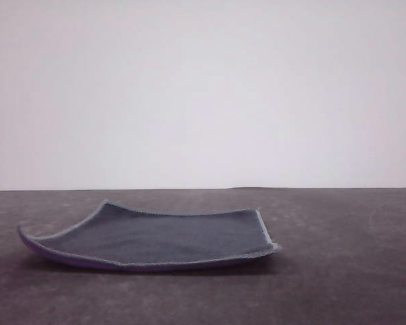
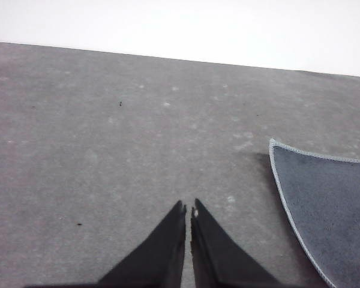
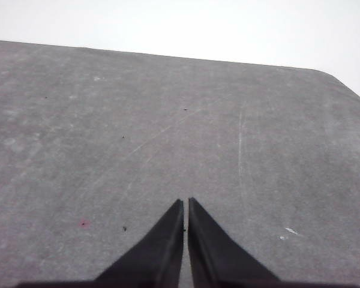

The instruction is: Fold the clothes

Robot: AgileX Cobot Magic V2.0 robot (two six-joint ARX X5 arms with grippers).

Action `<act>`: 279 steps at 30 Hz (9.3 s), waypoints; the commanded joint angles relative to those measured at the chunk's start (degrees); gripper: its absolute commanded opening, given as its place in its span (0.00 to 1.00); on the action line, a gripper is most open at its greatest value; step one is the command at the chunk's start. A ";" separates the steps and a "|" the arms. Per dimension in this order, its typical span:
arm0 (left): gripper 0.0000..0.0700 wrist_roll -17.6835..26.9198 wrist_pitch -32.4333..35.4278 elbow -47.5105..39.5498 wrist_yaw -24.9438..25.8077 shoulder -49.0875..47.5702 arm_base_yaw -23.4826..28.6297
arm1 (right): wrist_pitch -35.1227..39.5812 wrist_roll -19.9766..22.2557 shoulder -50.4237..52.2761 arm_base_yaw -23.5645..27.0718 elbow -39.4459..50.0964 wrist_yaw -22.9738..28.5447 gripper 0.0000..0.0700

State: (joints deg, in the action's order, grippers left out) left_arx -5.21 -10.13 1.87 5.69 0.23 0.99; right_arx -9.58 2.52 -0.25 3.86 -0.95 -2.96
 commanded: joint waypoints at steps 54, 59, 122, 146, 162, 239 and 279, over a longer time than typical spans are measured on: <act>0.00 -4.15 -8.46 43.52 7.88 50.44 -0.33 | -10.27 -13.09 -49.81 -0.16 -43.91 -20.20 0.01; 0.00 -2.22 -8.17 48.62 12.65 61.13 -0.33 | -9.49 -12.50 -60.06 -1.65 -47.87 -25.60 0.01; 0.61 -0.42 -8.43 65.31 29.27 103.87 -4.03 | 13.69 -22.19 -100.40 -16.26 -53.32 -36.23 0.78; 0.61 -0.43 -9.62 74.58 32.66 116.02 -7.78 | 11.55 -24.19 -114.40 -18.75 -65.20 -39.67 0.62; 0.00 0.30 -9.68 74.58 32.69 116.00 -7.93 | 11.43 -22.96 -114.40 -19.74 -65.20 -39.53 0.00; 0.41 27.04 -67.30 86.60 38.59 112.43 -5.01 | -35.07 4.35 -97.67 -16.68 -67.43 -49.53 0.50; 0.41 11.41 -47.57 60.50 16.57 60.63 -4.48 | -3.32 -23.67 -76.87 -23.26 -33.98 -35.15 0.72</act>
State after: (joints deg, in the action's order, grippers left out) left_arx 7.02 -58.25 61.95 22.37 60.37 -3.50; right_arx -14.26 -18.11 -75.26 -18.87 -34.48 -37.77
